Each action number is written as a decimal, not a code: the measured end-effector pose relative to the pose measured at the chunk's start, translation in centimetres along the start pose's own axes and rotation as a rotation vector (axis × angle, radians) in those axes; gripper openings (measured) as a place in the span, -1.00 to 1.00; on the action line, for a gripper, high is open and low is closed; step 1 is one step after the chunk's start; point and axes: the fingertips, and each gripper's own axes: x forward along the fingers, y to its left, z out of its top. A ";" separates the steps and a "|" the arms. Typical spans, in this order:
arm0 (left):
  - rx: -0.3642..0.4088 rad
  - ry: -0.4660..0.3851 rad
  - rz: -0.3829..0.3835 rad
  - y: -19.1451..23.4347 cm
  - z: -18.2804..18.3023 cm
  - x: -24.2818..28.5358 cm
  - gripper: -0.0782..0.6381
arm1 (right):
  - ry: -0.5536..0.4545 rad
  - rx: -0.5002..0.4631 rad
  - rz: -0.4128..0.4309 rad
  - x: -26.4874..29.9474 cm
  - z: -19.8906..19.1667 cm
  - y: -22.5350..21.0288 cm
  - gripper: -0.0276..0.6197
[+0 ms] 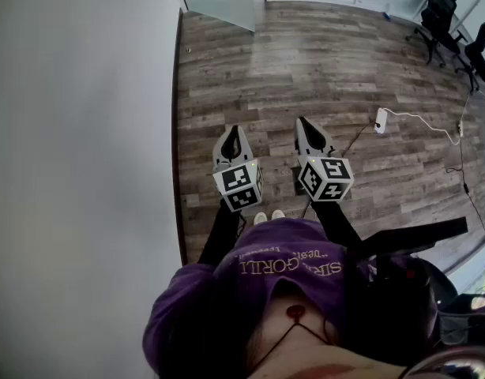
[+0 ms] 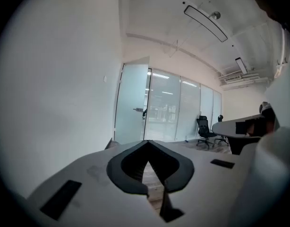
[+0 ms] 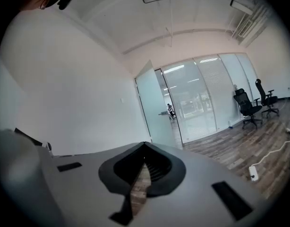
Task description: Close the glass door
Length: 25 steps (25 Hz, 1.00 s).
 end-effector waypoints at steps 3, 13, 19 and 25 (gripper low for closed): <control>0.002 0.000 0.001 0.2 0.1 -0.1 -0.78 | 0.003 -0.001 0.001 0.0 0.0 0.2 -0.96; 0.021 0.002 -0.005 -0.4 -0.1 0.2 -0.78 | 0.006 0.003 0.000 0.2 -0.2 -0.4 -0.96; -0.031 -0.014 0.004 0.6 0.0 0.3 -0.78 | 0.004 0.036 -0.007 0.9 -0.5 -0.1 -0.96; -0.063 -0.005 0.010 2.2 -0.7 0.1 -0.78 | 0.019 0.032 -0.010 1.5 -0.7 0.9 -0.96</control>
